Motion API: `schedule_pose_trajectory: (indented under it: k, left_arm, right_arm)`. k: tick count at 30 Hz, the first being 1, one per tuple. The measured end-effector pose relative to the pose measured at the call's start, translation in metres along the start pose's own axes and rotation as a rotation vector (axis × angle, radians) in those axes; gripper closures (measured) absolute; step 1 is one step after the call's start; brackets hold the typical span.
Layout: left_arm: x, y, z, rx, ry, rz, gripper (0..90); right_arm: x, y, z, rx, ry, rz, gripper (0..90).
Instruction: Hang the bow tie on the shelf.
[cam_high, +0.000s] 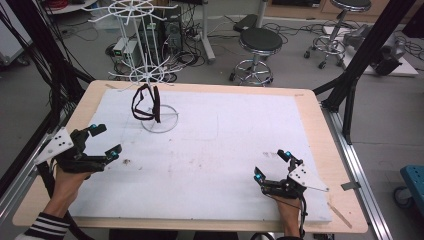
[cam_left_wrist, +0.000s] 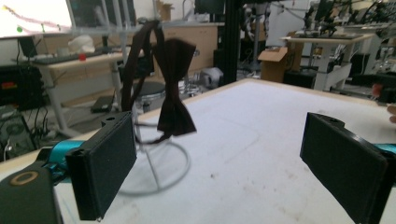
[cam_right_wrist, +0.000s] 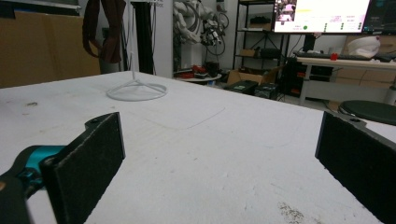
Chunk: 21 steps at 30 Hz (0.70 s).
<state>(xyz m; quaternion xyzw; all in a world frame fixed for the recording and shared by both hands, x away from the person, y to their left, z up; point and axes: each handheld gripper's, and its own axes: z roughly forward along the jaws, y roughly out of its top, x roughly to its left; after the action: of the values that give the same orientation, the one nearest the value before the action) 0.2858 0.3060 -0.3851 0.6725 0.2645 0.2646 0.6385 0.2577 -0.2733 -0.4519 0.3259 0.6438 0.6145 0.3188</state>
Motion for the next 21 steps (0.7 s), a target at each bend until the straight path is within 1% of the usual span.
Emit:
schedule_pose_trajectory:
  k: [3, 4, 8, 10, 13, 15, 16, 18, 19, 21]
  left_arm:
    - [-0.002, -0.008, -0.001, 0.006, 0.012, 0.011, 11.1]
    - [-0.004, -0.011, -0.002, -0.006, 0.016, 0.011, 11.1]
    - [-0.008, -0.026, -0.005, -0.023, 0.050, 0.029, 11.1]
    - [-0.010, -0.034, -0.007, -0.033, 0.071, 0.046, 11.1]
    - [-0.012, -0.046, -0.011, -0.055, 0.098, 0.046, 11.1]
    - [-0.013, -0.054, -0.011, -0.055, 0.108, 0.037, 11.1]
    - [-0.013, -0.057, -0.011, -0.051, 0.112, 0.039, 11.1]
    - [-0.013, -0.064, -0.011, -0.046, 0.120, 0.008, 11.1]
    - [-0.013, -0.068, -0.011, -0.046, 0.128, 0.000, 11.1]
    - [-0.013, -0.069, -0.013, -0.066, 0.154, -0.004, 10.9]
  right_arm:
    - [0.000, 0.000, 0.000, 0.001, 0.000, 0.003, 0.7]
    - [0.000, 0.000, 0.000, 0.001, 0.000, 0.004, 0.7]
    - [0.000, 0.000, 0.000, -0.002, -0.001, -0.002, 0.7]
    - [0.000, 0.000, 0.000, -0.002, -0.001, -0.002, 0.7]
    - [0.000, 0.000, 0.000, -0.002, -0.002, -0.003, 0.7]
    - [0.000, 0.000, 0.000, 0.000, -0.003, -0.003, 0.7]
    - [0.000, 0.000, 0.000, 0.000, -0.003, -0.003, 0.7]
    - [0.001, 0.000, 0.000, 0.001, -0.003, -0.003, 0.7]
    - [0.001, 0.000, 0.000, 0.000, -0.001, -0.002, 0.7]
    - [0.001, 0.000, 0.000, 0.001, -0.002, 0.000, 0.7]
